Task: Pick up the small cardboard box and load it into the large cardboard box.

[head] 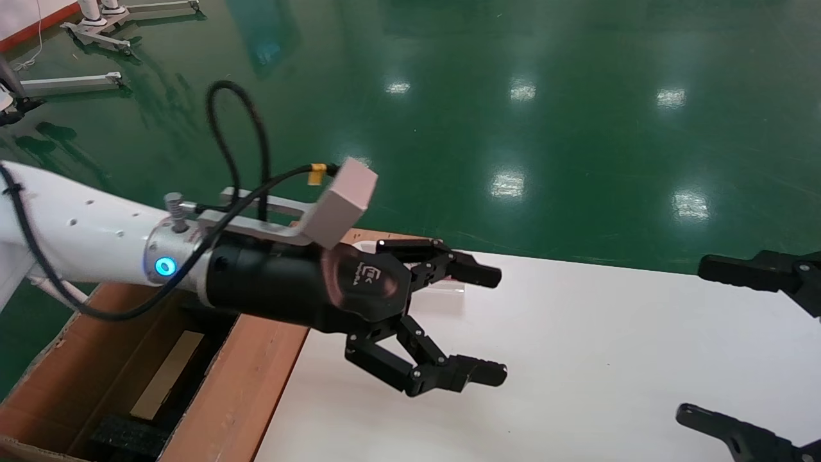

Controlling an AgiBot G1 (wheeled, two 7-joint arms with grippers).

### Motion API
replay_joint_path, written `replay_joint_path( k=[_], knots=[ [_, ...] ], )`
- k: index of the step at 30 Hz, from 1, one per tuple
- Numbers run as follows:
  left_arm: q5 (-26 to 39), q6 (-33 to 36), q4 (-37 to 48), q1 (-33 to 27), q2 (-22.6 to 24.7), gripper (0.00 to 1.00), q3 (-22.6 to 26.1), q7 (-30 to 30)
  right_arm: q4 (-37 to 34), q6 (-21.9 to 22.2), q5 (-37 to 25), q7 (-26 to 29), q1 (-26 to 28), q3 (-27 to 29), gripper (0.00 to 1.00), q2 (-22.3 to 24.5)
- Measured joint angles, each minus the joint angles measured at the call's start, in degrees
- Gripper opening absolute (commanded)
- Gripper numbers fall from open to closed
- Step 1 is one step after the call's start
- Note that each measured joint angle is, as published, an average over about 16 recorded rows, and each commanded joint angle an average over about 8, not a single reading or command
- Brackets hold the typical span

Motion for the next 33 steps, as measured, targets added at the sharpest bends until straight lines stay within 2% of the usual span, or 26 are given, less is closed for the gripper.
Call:
replay_joint_path(
  k=[10, 16, 23, 33],
  knots=[
    [0.64, 0.42, -8.07, 12.17, -1.09, 1.0, -19.24, 4.42, 0.0, 0.01, 0.02, -0.01, 0.0, -0.02, 1.0, 0.01],
    [0.88, 0.6, -11.29, 17.05, -1.53, 1.0, -26.94, 6.05, -0.01, 0.02, 0.03, -0.02, 0.0, -0.03, 1.0, 0.02],
    [0.99, 0.68, -12.45, 18.83, -1.69, 1.0, -29.74, 6.59, -0.02, 0.03, 0.04, -0.02, -0.01, -0.04, 1.0, 0.02],
    [1.0, 0.65, -11.78, 17.8, -1.63, 1.0, -28.08, 6.36, -0.01, 0.03, 0.05, -0.02, -0.01, -0.04, 1.0, 0.02]
  ],
)
